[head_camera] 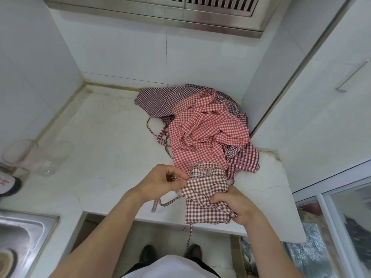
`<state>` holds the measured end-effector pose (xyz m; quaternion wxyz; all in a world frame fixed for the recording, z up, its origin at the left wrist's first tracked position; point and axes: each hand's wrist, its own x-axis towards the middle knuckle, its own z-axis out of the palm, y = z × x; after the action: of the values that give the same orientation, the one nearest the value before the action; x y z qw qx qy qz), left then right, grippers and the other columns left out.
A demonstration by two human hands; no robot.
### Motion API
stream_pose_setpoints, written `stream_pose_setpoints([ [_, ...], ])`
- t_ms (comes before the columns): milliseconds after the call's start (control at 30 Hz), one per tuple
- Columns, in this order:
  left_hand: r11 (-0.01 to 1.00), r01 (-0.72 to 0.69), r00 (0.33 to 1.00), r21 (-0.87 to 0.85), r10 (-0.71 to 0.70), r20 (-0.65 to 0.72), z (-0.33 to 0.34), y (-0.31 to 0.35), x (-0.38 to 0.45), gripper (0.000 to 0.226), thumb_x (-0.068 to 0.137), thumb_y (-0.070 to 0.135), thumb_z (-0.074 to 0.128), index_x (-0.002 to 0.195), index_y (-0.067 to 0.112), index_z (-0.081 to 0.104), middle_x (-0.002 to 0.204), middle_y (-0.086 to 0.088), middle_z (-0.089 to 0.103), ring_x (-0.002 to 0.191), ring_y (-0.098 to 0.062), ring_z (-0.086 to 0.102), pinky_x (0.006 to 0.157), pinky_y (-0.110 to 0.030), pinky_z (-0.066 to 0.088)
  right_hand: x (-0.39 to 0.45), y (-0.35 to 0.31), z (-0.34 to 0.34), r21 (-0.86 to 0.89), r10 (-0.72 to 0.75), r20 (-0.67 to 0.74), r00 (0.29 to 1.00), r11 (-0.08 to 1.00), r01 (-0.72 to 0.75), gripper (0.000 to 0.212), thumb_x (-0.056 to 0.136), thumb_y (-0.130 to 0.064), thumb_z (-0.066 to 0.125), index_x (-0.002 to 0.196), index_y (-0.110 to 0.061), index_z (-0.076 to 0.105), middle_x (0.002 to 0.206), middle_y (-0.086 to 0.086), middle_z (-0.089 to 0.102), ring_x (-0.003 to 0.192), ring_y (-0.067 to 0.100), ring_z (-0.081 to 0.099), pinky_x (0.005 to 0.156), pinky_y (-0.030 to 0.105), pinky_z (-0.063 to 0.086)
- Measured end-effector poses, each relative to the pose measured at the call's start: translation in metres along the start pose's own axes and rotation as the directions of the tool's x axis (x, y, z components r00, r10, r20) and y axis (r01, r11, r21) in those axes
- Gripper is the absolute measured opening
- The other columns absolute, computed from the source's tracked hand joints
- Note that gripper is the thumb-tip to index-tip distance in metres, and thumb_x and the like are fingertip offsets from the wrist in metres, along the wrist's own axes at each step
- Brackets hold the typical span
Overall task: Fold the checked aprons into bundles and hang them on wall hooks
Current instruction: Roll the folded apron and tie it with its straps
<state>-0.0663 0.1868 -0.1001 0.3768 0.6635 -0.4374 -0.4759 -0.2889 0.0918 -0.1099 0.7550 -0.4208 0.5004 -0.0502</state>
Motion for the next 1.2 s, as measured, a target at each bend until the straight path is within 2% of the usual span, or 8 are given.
stream_pose_setpoints([
  [100,0.993,0.059,0.99,0.1,-0.071,0.119,-0.011,0.004,-0.003,0.016,0.085,0.021,0.077,0.099,0.028,0.076,0.098,0.015,0.075,0.094,-0.003,0.068,0.085,-0.019,0.055,-0.001,0.001,0.0,-0.04,-0.001,-0.001,1.0,0.999,0.001,0.053,0.065,0.008,0.071,0.115,-0.008,0.064,0.108,0.014,0.074,0.105,0.034,0.069,0.097,0.053,0.052],
  [267,0.999,0.041,0.985,0.02,-0.044,0.166,-0.023,0.018,-0.01,0.009,0.086,0.024,0.075,0.093,0.018,0.075,0.092,0.003,0.076,0.087,-0.013,0.07,0.079,-0.022,0.055,-0.003,0.004,0.003,-0.097,0.005,0.034,0.999,0.995,-0.001,0.047,0.076,0.016,0.065,0.115,-0.01,0.063,0.105,0.011,0.074,0.101,0.03,0.07,0.086,0.041,0.057],
  [400,0.992,0.09,0.987,0.084,-0.1,0.123,-0.023,0.017,-0.009,0.013,0.089,0.026,0.072,0.091,0.013,0.071,0.077,0.0,0.074,0.065,-0.018,0.065,0.065,-0.026,0.053,-0.004,0.004,0.002,-0.133,-0.002,0.033,0.999,0.991,0.006,0.048,0.076,0.016,0.066,0.114,-0.013,0.063,0.106,0.009,0.074,0.103,0.029,0.069,0.093,0.045,0.055],
  [600,0.937,0.025,0.989,0.348,0.028,-0.148,-0.005,-0.008,-0.005,0.015,0.094,0.041,0.062,0.108,0.035,0.063,0.113,0.027,0.057,0.107,0.006,0.048,0.092,-0.015,0.032,-0.002,0.01,-0.005,-0.075,0.019,0.019,1.0,0.997,-0.018,0.05,0.074,0.015,0.067,0.118,-0.009,0.063,0.109,0.013,0.073,0.106,0.033,0.068,0.097,0.049,0.053],
  [767,0.951,-0.078,0.997,0.299,0.069,0.041,0.008,-0.005,-0.01,0.015,0.083,0.04,0.077,0.096,0.036,0.071,0.095,0.022,0.068,0.094,0.005,0.059,0.077,-0.011,0.046,0.0,0.012,-0.009,-0.031,0.032,0.041,0.999,0.999,-0.031,0.065,0.058,0.004,0.074,0.121,-0.008,0.062,0.112,0.016,0.072,0.108,0.035,0.067,0.1,0.054,0.05],
  [933,0.936,-0.089,0.995,0.339,0.071,0.067,0.009,0.001,-0.01,0.016,0.079,0.032,0.082,0.09,0.029,0.071,0.089,0.017,0.069,0.087,0.003,0.061,0.077,-0.009,0.048,0.001,0.01,-0.01,-0.03,0.032,0.048,0.998,0.999,-0.03,0.058,0.059,0.005,0.072,0.115,-0.007,0.063,0.108,0.015,0.073,0.104,0.034,0.068,0.093,0.048,0.055],
  [1067,0.905,-0.119,0.991,0.408,0.082,0.108,0.01,0.007,-0.011,0.023,0.083,0.032,0.078,0.075,0.02,0.06,0.076,0.006,0.066,0.077,-0.011,0.063,0.075,-0.031,0.056,0.0,0.01,-0.009,-0.093,0.052,0.056,0.997,0.995,-0.046,0.046,0.076,0.013,0.066,0.116,-0.008,0.063,0.106,0.012,0.074,0.101,0.03,0.07,0.081,0.038,0.057],
  [1200,0.939,-0.101,0.993,0.328,0.077,0.085,0.009,0.009,-0.01,0.033,0.087,0.037,0.073,0.078,0.01,0.055,0.075,-0.002,0.063,0.074,-0.019,0.061,0.074,-0.037,0.055,0.0,0.009,-0.012,-0.097,0.079,0.085,0.993,0.993,-0.07,0.046,0.074,0.011,0.068,0.117,-0.007,0.063,0.108,0.014,0.074,0.104,0.032,0.069,0.091,0.044,0.056],
])
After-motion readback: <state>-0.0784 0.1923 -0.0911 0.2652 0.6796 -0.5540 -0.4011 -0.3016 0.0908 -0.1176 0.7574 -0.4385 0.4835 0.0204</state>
